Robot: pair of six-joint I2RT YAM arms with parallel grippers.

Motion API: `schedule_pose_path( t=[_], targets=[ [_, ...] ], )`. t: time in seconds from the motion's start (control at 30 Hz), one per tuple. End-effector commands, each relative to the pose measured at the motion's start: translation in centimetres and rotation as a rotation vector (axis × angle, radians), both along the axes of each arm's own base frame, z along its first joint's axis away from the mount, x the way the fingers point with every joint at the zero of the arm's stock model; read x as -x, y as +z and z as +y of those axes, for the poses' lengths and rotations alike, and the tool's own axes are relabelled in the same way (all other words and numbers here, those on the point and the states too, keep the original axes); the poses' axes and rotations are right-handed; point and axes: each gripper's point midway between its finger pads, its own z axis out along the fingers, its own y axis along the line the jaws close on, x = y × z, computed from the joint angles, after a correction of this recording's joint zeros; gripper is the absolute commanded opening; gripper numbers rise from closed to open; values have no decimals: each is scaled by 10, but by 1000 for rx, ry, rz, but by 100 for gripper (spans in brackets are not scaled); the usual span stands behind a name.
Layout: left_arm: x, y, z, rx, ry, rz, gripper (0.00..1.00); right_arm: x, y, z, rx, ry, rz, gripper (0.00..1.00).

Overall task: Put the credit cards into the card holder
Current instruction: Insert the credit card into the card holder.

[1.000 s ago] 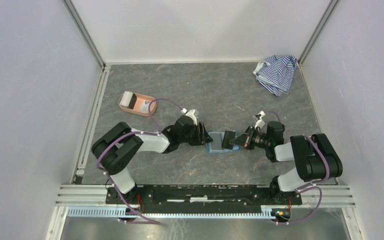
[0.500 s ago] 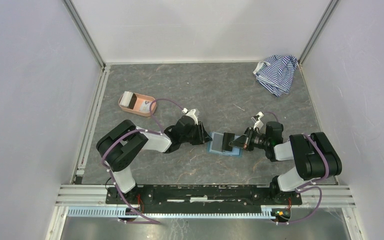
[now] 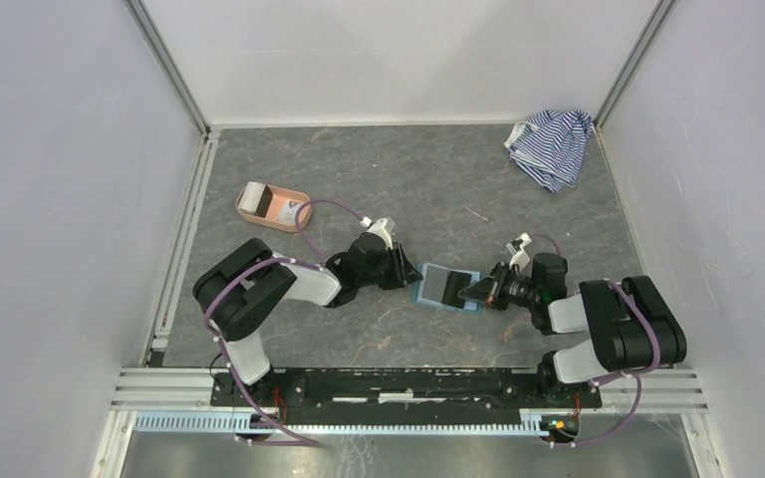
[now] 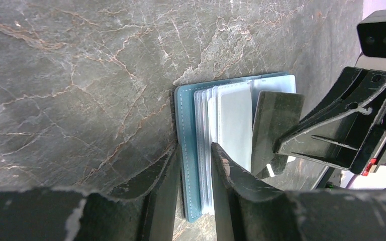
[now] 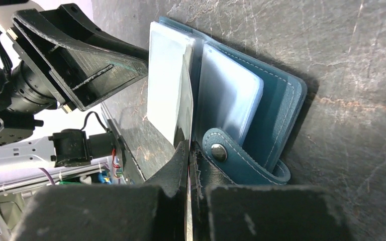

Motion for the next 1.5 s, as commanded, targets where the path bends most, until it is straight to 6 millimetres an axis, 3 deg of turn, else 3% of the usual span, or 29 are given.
schedule_pose_path(
  t=[0.0,0.57,0.97,1.47],
  targets=[
    [43,-73,45,-226,10,202,38,3,-14,-4,15,-48,61,0],
    [39,-60,38,-193,-8,176,39,8,-29,0,4,-18,192,0],
    [38,-59,40,-196,0,170,39,8,-27,-9,55,-85,151,0],
    [38,-56,38,-186,-6,167,39,13,-34,-3,11,-56,239,0]
  ],
)
